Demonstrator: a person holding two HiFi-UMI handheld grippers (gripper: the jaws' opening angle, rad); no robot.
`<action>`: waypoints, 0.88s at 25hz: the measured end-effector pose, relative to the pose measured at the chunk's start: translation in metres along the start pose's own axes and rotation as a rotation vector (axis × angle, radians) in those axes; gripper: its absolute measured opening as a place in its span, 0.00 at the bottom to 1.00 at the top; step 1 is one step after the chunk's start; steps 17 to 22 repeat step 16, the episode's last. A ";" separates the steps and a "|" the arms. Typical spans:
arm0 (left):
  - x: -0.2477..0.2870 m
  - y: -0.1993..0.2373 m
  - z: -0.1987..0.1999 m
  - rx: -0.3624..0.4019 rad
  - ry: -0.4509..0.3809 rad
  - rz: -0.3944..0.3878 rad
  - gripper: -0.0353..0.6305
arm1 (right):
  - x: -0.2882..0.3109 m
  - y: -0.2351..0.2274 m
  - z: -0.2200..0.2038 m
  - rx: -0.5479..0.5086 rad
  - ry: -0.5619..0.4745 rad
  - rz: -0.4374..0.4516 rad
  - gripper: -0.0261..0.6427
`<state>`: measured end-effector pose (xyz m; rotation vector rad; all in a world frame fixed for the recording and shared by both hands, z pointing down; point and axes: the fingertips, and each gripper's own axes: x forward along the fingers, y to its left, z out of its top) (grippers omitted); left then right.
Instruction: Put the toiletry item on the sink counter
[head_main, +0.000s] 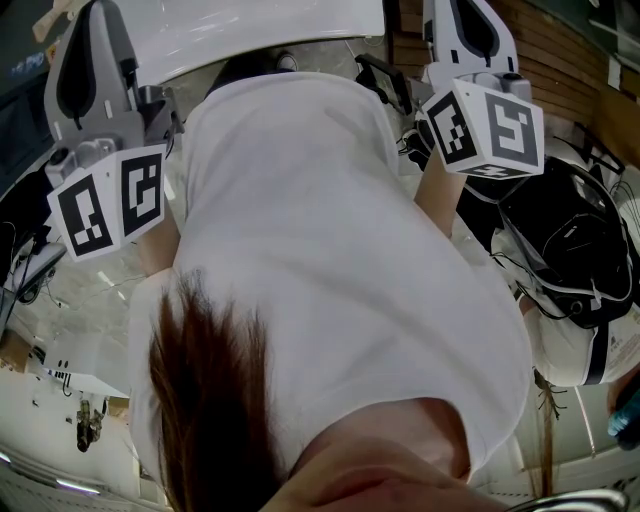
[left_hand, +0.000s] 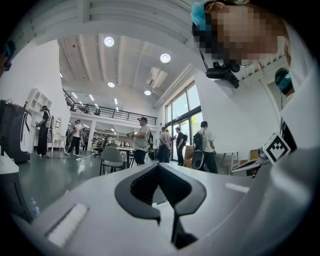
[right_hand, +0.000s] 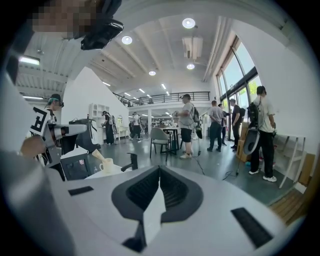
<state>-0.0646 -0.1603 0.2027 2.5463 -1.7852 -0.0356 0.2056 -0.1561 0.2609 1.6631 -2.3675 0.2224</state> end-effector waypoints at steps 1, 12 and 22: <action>0.002 -0.001 0.000 0.000 0.001 0.000 0.07 | 0.001 -0.001 0.000 0.001 0.001 0.001 0.06; 0.034 -0.001 -0.016 -0.008 0.019 0.000 0.07 | 0.026 -0.025 -0.008 0.013 0.014 -0.011 0.06; 0.053 -0.005 -0.019 -0.010 0.021 0.002 0.07 | 0.039 -0.040 -0.007 0.014 0.016 -0.011 0.06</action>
